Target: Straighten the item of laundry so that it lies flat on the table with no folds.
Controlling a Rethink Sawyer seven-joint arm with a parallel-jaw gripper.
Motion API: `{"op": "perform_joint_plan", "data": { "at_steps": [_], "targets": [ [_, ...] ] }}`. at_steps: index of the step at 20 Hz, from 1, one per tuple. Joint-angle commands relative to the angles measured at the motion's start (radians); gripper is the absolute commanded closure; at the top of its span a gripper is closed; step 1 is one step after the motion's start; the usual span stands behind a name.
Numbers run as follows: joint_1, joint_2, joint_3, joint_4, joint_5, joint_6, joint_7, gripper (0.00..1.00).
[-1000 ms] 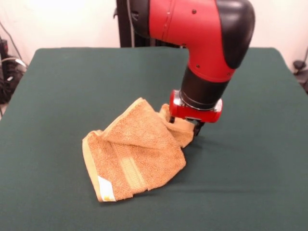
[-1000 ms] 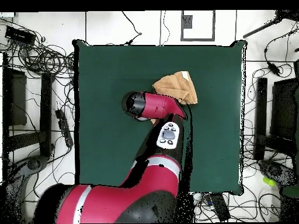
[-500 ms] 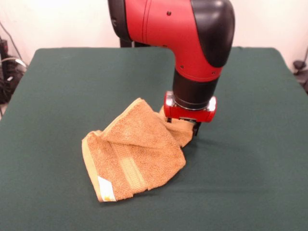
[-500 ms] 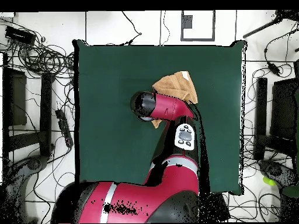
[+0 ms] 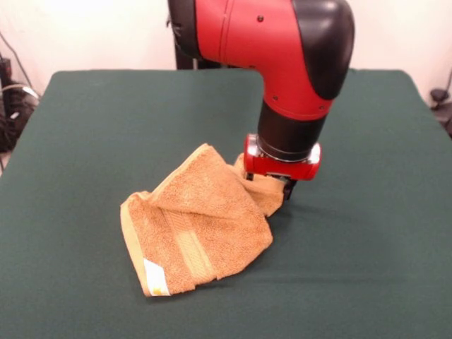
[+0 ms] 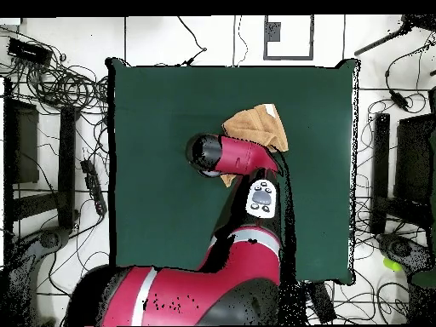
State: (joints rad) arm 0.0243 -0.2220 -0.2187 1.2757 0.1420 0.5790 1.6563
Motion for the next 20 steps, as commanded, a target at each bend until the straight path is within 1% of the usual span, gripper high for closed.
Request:
{"op": "perform_joint_plan", "data": {
  "at_steps": [1, 4, 10, 15, 18, 20],
  "targets": [
    [-0.044, 0.485, 0.010, -0.180, -0.031, -0.778, 0.267, 0.00],
    [-0.040, 0.486, 0.005, -0.183, -0.026, -0.769, 0.276, 0.00],
    [-0.044, 0.460, 0.025, -0.157, -0.030, -0.734, 0.283, 0.00],
    [-0.083, 0.372, 0.106, -0.067, -0.050, -0.655, 0.262, 0.00],
    [-0.100, 0.316, 0.143, -0.008, -0.047, -0.603, 0.249, 0.00],
    [-0.110, 0.299, 0.159, 0.010, -0.051, -0.590, 0.240, 0.00]
  ]
}}
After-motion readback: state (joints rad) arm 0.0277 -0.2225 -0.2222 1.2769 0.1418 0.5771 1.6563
